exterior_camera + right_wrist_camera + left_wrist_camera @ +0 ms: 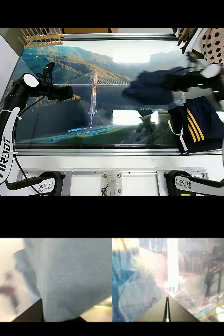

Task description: Fold the clothes and pants, and hang the long-sleeved shirts on hangers.

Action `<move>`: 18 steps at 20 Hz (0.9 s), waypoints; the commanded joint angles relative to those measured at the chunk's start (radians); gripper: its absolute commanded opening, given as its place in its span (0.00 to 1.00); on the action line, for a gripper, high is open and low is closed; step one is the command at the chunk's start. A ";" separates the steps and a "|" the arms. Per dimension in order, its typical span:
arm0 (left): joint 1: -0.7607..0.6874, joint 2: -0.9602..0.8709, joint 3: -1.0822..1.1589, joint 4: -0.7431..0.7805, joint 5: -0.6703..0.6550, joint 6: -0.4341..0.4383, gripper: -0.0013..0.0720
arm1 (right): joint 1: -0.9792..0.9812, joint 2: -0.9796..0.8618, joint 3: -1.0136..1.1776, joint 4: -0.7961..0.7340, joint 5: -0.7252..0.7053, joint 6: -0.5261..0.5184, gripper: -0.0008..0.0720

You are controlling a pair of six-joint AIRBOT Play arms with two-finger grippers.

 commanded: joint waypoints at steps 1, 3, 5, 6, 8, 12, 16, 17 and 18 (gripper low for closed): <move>0.000 0.000 0.000 -0.002 -0.016 0.000 0.03 | -0.261 0.140 0.004 -0.111 0.094 0.040 0.03; 0.000 0.000 0.000 -0.002 -0.020 0.000 0.03 | -0.375 0.188 0.004 -0.111 0.110 0.041 0.03; 0.000 0.000 0.000 -0.002 -0.024 0.000 0.03 | -0.447 0.230 0.004 -0.112 0.132 0.040 0.03; 0.000 0.000 0.000 -0.002 -0.025 0.000 0.03 | -0.472 0.251 0.003 -0.120 0.140 0.041 0.03; 0.000 0.000 0.000 -0.002 -0.026 0.000 0.03 | -0.496 0.283 0.003 -0.178 0.179 0.056 0.03; 0.000 0.000 0.000 -0.001 -0.026 0.000 0.03 | -0.497 0.336 -0.075 -0.304 0.295 0.080 0.03; 0.000 0.000 0.000 0.000 -0.031 0.003 0.03 | -0.497 0.432 -0.297 -0.382 0.309 0.118 0.03; 0.000 0.000 0.000 0.000 -0.035 0.011 0.03 | -0.497 0.456 -0.353 -0.400 0.309 0.134 0.04; 0.000 0.000 0.000 0.000 -0.039 0.020 0.03 | -0.497 0.482 -0.410 -0.418 0.309 0.148 0.04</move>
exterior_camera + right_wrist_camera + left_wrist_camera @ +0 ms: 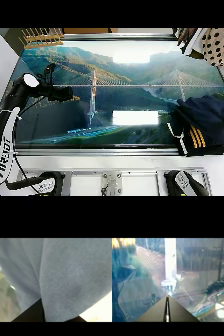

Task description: Fold the clothes and pants, and hang the long-sleeved shirts on hangers.

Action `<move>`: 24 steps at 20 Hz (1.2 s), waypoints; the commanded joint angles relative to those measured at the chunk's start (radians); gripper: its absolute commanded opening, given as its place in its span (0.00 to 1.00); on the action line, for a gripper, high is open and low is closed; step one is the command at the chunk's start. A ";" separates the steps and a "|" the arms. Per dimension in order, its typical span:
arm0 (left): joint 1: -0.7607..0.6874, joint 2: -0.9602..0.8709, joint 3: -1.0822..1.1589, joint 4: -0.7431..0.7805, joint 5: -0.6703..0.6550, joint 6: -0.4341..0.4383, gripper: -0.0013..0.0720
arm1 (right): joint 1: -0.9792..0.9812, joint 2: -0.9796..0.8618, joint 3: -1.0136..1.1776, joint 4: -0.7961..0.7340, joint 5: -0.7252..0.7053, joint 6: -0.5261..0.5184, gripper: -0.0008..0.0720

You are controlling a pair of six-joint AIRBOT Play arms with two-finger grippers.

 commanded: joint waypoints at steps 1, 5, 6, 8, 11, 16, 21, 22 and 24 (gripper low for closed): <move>0.000 0.000 0.000 0.001 -0.012 0.018 0.03 | -0.003 0.088 -0.195 -0.094 0.023 0.043 0.04; 0.000 0.000 0.000 0.001 -0.014 0.024 0.03 | -0.003 0.136 -0.323 -0.174 0.024 0.068 0.04; 0.000 0.000 0.000 0.001 -0.014 0.024 0.03 | -0.003 0.138 -0.336 -0.184 0.024 0.068 0.05; 0.000 0.000 0.000 0.001 -0.014 0.024 0.03 | -0.003 0.139 -0.344 -0.184 0.031 0.068 0.10; 0.000 0.000 0.000 0.001 -0.013 0.024 0.03 | -0.003 0.141 -0.330 -0.199 0.058 0.048 0.98; 0.000 0.000 0.000 -0.002 -0.013 0.024 0.03 | 0.039 0.274 -0.103 -0.105 -0.099 -0.021 0.98; -0.027 0.097 -0.071 -0.002 0.086 0.023 0.03 | 0.270 0.336 -0.129 0.272 -0.185 -0.163 0.98; -0.039 0.147 -0.118 -0.002 0.119 0.023 0.03 | 0.338 0.326 -0.159 0.298 -0.199 -0.163 0.98; -0.075 0.226 -0.199 -0.002 0.138 0.023 0.03 | 0.497 0.296 -0.238 0.323 -0.268 -0.161 0.98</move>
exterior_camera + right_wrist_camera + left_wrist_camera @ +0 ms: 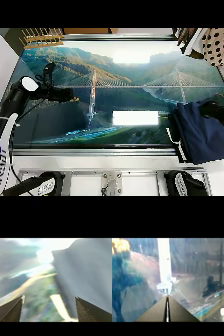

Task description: Fold the clothes and pants, and hang the long-sleeved shirts on hangers.

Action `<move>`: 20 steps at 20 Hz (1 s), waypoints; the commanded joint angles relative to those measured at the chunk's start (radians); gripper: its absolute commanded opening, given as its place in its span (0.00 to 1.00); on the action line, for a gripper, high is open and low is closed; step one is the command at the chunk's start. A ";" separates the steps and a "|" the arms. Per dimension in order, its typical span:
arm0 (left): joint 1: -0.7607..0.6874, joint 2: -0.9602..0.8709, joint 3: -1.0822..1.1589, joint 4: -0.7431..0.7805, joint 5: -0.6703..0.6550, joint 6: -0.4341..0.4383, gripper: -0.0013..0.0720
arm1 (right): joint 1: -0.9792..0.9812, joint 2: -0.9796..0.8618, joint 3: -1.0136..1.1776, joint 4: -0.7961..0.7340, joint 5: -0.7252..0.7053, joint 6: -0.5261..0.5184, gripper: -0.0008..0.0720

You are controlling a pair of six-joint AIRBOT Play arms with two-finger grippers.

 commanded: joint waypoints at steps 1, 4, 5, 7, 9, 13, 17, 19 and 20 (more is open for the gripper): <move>-0.052 0.127 -0.122 0.001 0.065 -0.001 0.03 | 0.254 -0.031 -0.100 0.119 -0.119 -0.031 0.98; -0.104 0.198 -0.183 0.001 0.087 -0.001 0.03 | 0.415 -0.092 -0.138 0.119 -0.192 -0.031 0.98; -0.117 0.208 -0.183 0.002 0.082 -0.001 0.03 | 0.446 -0.112 -0.138 0.119 -0.192 -0.031 0.98; -0.138 0.227 -0.182 0.002 0.083 -0.001 0.03 | 0.483 -0.143 -0.138 0.119 -0.187 -0.031 0.82; -0.145 0.236 -0.182 0.002 0.082 -0.001 0.03 | 0.491 -0.162 -0.138 0.119 -0.187 -0.031 0.22; -0.145 0.237 -0.182 0.004 0.086 -0.001 0.03 | 0.490 -0.171 -0.138 0.115 -0.178 -0.031 0.04; -0.145 0.237 -0.182 0.003 0.085 -0.001 0.03 | 0.490 -0.172 -0.138 0.115 -0.177 -0.032 0.04; -0.145 0.237 -0.182 0.003 0.090 -0.001 0.03 | 0.490 -0.172 -0.138 0.115 -0.177 -0.031 0.04; -0.145 0.237 -0.182 0.003 0.090 -0.001 0.03 | 0.490 -0.172 -0.138 0.115 -0.177 -0.031 0.04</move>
